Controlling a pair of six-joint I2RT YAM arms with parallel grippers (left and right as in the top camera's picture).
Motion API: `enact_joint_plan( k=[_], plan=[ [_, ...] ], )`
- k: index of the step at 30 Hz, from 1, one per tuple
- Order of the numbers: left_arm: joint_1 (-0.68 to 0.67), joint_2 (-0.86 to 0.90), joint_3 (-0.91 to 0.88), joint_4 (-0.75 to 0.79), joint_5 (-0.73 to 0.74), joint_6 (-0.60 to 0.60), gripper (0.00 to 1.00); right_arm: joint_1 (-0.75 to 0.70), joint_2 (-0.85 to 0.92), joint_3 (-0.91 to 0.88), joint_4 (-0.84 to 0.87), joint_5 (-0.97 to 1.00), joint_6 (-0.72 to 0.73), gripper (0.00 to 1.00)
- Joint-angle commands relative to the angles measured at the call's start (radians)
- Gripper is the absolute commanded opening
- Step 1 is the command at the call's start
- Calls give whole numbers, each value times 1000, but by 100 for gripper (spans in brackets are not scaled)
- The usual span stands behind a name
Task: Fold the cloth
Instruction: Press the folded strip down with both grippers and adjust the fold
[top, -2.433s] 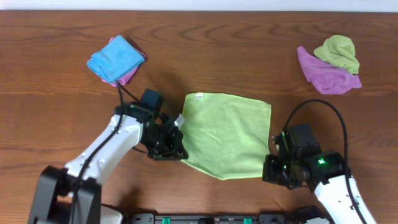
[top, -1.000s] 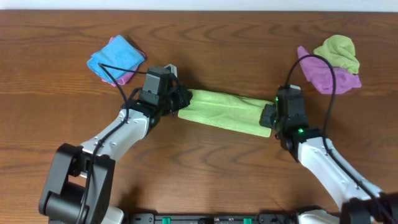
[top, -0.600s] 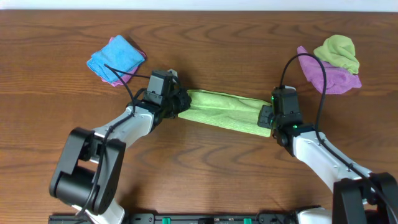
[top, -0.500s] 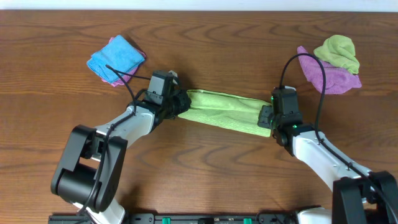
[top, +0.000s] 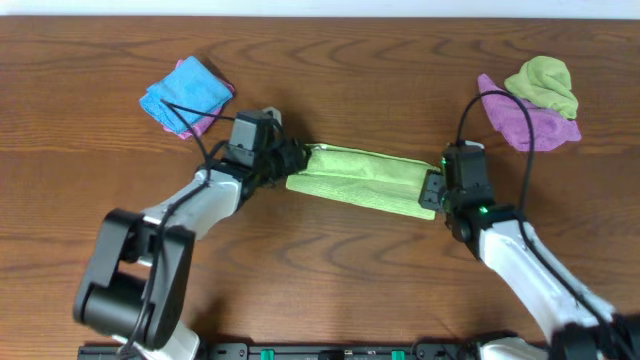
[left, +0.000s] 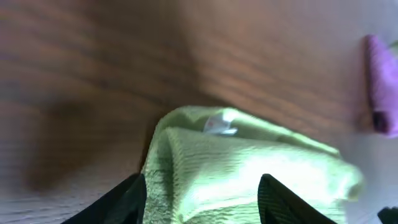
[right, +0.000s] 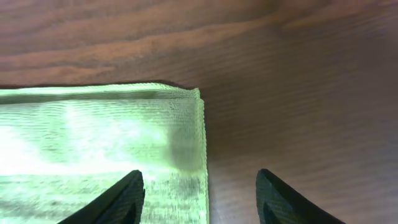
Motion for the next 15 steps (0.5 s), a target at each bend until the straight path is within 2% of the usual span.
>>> enact_joint_plan(
  k=[1,4,6,7,9,12,15],
  plan=[
    [14,-78,5,1,-5,22,59,-7,-79,13,-34,12,-2,60],
    [8,-113,5,2,6,8,48,-7,-132,13,-72,12,-1,63],
    [-3,-120,5,3,21,-8,35,-7,-153,13,-95,12,12,63],
    [-19,-115,5,2,24,-43,23,-9,-159,13,-113,8,35,64],
    [-46,-105,5,2,24,-65,12,-13,-155,13,-126,-8,74,66],
    [-85,-85,5,1,9,-64,6,-25,-137,13,-125,-30,105,66],
    [-116,-52,5,2,-34,-64,6,-41,-102,12,-117,-36,137,67]
  ],
)
